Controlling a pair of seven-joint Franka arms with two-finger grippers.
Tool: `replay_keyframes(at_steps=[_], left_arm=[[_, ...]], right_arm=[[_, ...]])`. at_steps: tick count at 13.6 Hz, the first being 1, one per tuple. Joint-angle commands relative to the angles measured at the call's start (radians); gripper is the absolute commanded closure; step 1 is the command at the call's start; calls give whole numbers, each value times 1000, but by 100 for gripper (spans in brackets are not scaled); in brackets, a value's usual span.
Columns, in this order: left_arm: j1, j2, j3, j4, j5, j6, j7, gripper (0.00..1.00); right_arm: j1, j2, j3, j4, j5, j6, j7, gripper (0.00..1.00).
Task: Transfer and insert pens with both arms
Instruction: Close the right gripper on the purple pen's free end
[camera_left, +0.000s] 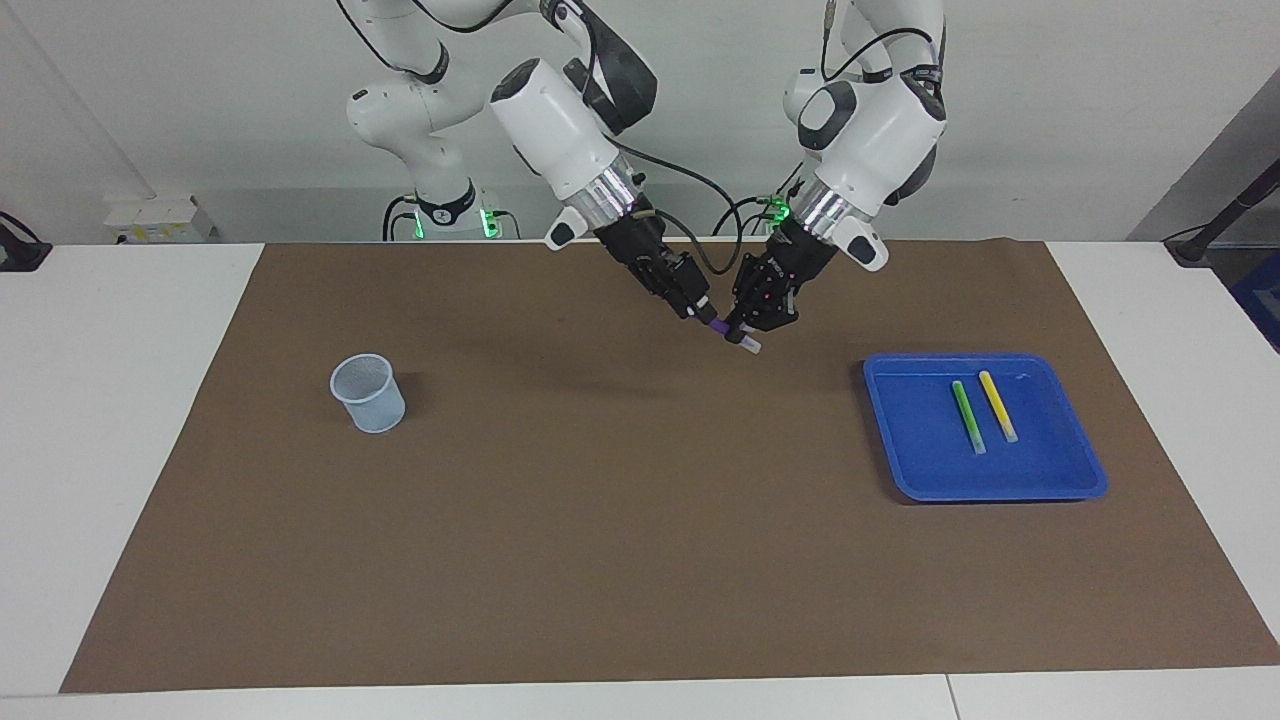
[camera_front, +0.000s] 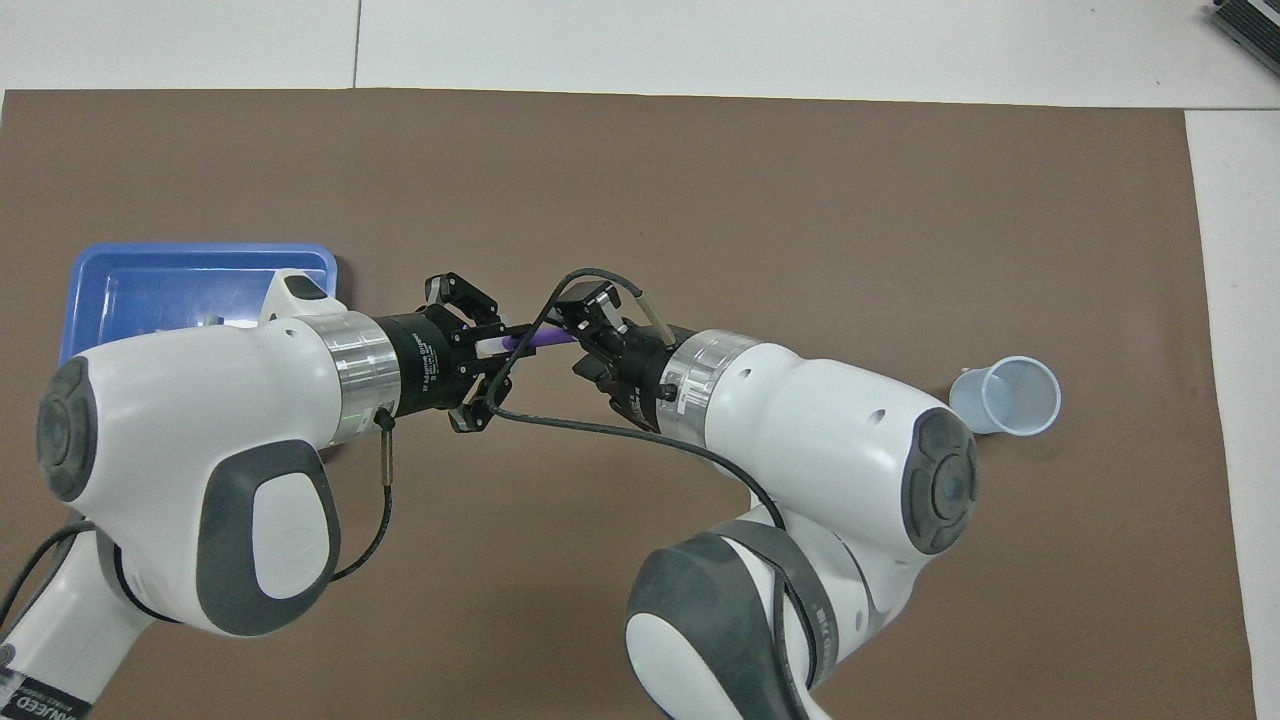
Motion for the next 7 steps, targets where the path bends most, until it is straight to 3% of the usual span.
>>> replay_keyframes(at_steps=[1, 2, 7], left_arm=[[-23, -34, 13, -38, -19, 23, -13, 100], [-23, -34, 13, -38, -19, 23, -13, 100], [-23, -34, 13, -38, -19, 23, -16, 100]], right_arm=[[1, 13, 4, 16, 27, 5, 13, 46], [2, 13, 5, 16, 27, 5, 15, 53], [-2, 15, 5, 16, 30, 21, 33, 72]])
